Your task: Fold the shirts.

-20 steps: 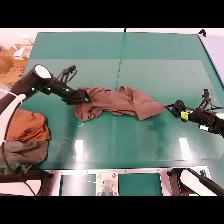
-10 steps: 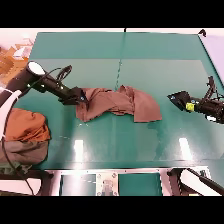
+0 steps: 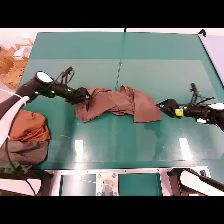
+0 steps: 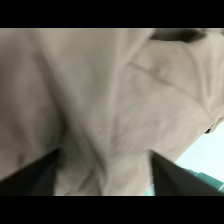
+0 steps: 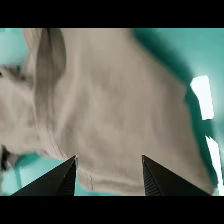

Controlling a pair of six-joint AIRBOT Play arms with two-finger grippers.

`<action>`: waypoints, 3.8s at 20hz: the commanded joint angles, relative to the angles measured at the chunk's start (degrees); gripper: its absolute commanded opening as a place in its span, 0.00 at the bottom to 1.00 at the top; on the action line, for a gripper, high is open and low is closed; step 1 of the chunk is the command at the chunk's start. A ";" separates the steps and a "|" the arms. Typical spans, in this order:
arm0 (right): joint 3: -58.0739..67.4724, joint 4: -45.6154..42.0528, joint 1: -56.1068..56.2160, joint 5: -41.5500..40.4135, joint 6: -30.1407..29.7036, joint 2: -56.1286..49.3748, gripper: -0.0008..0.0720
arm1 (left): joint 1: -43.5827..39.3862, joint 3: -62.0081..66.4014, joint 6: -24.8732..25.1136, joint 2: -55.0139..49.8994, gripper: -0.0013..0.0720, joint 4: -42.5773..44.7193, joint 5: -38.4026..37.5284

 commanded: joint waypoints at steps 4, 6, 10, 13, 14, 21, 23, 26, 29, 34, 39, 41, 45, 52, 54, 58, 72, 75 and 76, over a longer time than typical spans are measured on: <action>-0.09 -9.79 -1.38 2.86 11.17 -1.81 0.65 | -1.95 0.50 4.37 -1.18 0.05 -1.20 4.09; -0.13 -10.71 -5.18 6.95 13.11 -1.11 0.65 | -1.29 2.34 4.24 -1.11 0.05 -0.61 3.61; -2.75 -13.99 -6.51 7.91 16.35 -0.50 0.69 | -0.15 8.41 4.09 -1.14 0.05 1.01 3.78; -5.29 -11.45 -3.87 0.17 16.11 -2.27 0.71 | -0.07 11.58 3.58 -1.14 0.05 3.67 4.20; -5.20 -9.84 -2.16 -2.19 14.91 -4.00 0.71 | -0.07 12.20 3.58 -1.14 0.05 3.96 4.81; 10.40 3.76 1.86 -3.54 1.62 -11.74 0.03 | -0.04 23.12 1.75 0.31 0.04 9.86 6.69; 18.75 3.76 -0.28 2.73 2.58 -8.59 0.03 | -0.04 33.64 0.46 2.25 0.04 12.98 4.72; 31.08 3.76 -3.02 10.62 5.57 -1.14 0.03 | -0.04 51.52 -0.87 5.51 0.04 16.48 0.70; 42.36 3.74 -4.44 15.30 9.51 8.39 0.03 | -0.07 59.98 -0.85 13.70 0.04 16.90 3.87; 52.02 3.41 -10.36 15.23 14.78 26.29 0.03 | -0.04 56.43 -1.05 31.45 0.04 27.17 7.17; 51.98 -6.34 -13.00 15.06 19.15 39.82 0.03 | -0.07 56.39 -5.27 35.93 0.04 39.28 7.91; 50.60 -8.52 -12.98 15.10 19.96 40.92 0.03 | -0.07 54.53 -5.35 34.51 0.04 40.00 8.31; 33.46 -7.63 -12.98 13.25 19.10 40.87 0.03 | -0.07 45.31 -6.82 27.65 0.05 39.19 10.27; -19.93 1.44 -9.53 -6.93 9.60 35.17 0.03 | -2.16 42.36 8.50 -4.83 0.05 1.68 10.08; -26.80 4.57 -8.92 -12.22 5.81 29.05 0.03 | -5.75 42.36 11.82 -13.27 0.05 -3.08 11.30; -23.78 4.96 -8.92 -12.98 1.14 18.14 0.03 | -10.23 42.40 10.88 -21.07 0.05 -3.28 12.41; -7.17 -17.09 -13.25 7.10 16.70 16.48 0.60 | 5.25 23.32 -11.52 5.57 0.05 17.73 -29.88; -9.90 -16.00 -11.74 6.84 16.70 16.48 0.60 | 5.25 -5.27 -12.48 20.11 0.74 17.16 -20.48; -10.25 -16.00 -10.84 6.84 16.70 16.48 0.60 | 5.25 -13.00 -13.92 23.34 0.94 16.35 -16.98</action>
